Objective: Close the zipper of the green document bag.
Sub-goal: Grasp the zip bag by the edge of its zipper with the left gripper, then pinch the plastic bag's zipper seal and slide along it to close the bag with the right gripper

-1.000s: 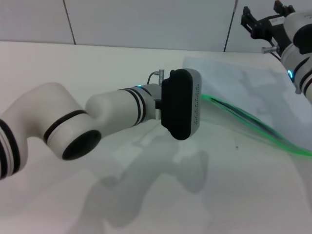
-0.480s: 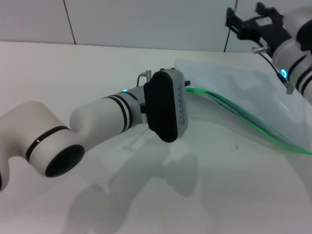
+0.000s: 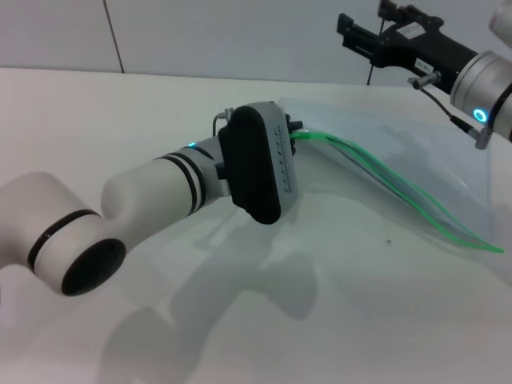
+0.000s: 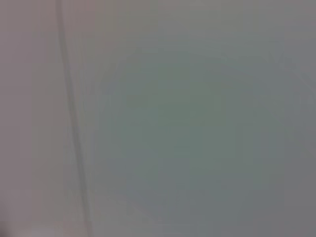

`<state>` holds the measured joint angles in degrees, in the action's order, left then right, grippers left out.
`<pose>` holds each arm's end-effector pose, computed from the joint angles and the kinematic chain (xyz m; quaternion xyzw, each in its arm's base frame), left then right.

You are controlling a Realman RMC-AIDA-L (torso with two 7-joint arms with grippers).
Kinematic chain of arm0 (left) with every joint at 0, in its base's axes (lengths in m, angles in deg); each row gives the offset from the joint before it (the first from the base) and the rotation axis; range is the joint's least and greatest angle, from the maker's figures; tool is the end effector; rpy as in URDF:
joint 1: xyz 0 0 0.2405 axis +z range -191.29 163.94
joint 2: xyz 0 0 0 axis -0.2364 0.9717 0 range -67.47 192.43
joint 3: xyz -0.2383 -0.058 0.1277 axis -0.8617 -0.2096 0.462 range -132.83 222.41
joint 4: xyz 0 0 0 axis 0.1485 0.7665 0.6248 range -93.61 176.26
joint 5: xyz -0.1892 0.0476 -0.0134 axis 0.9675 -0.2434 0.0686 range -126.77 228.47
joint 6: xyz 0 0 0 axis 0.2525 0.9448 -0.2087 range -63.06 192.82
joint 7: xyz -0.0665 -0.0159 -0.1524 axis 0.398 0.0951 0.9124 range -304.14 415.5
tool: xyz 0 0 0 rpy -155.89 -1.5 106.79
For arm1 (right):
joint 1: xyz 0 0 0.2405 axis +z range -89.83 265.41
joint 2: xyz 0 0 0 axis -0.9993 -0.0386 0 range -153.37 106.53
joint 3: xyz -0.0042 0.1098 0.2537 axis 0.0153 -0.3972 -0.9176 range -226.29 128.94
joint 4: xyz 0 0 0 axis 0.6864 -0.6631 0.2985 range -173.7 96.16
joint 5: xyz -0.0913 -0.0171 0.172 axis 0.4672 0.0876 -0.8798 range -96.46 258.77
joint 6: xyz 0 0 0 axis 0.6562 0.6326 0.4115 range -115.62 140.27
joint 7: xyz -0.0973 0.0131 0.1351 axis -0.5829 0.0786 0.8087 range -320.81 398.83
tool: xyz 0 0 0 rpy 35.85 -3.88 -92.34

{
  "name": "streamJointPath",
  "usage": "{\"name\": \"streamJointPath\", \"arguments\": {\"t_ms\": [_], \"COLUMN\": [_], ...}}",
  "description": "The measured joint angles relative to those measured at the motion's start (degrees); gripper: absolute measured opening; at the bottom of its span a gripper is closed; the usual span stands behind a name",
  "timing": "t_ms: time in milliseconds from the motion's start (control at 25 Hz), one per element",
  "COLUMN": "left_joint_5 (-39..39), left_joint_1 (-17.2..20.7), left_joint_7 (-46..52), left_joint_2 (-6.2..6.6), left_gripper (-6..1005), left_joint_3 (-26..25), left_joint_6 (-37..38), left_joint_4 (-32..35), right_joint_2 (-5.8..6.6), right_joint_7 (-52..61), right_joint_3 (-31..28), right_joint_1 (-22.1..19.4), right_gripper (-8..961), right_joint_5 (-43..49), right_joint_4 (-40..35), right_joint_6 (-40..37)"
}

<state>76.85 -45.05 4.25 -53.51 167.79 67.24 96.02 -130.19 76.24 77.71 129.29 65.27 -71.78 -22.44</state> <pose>-0.1774 0.4042 -0.1146 -0.8800 0.2088 0.0352 0.4252 0.1861 0.4627 -0.0319 -0.8410 0.2157 0.3103 0.3872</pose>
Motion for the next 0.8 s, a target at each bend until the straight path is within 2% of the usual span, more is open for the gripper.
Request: {"name": "streamJointPath", "arguments": {"t_ms": [40, 280, 520, 800], "left_joint_5": [0.00, 0.20, 0.44, 2.89], "left_joint_1": [0.19, 1.40, 2.17, 2.13], "left_joint_7": [0.01, 0.41, 0.51, 0.55], "left_joint_2": [0.03, 0.19, 0.02, 0.16], "left_gripper": [54, 54, 54, 54], "left_joint_3": [-0.10, -1.32, -2.35, -2.41], "left_joint_6": [0.06, 0.52, 0.59, 0.58], "left_joint_4": [0.29, 1.80, 2.96, 3.10], "right_joint_2": [0.39, 0.96, 2.66, 2.80], "right_joint_7": [2.90, 8.03, 16.14, 23.19], "right_joint_3": [-0.06, -0.09, -1.64, -7.99], "right_joint_1": [-0.01, 0.07, 0.00, 0.06], "right_gripper": [756, 741, 726, 713], "right_joint_5": [3.38, 11.64, 22.31, 39.85], "right_joint_4": [0.16, 0.02, 0.30, 0.33], "right_joint_6": [-1.19, -2.95, -10.76, -14.03]}}
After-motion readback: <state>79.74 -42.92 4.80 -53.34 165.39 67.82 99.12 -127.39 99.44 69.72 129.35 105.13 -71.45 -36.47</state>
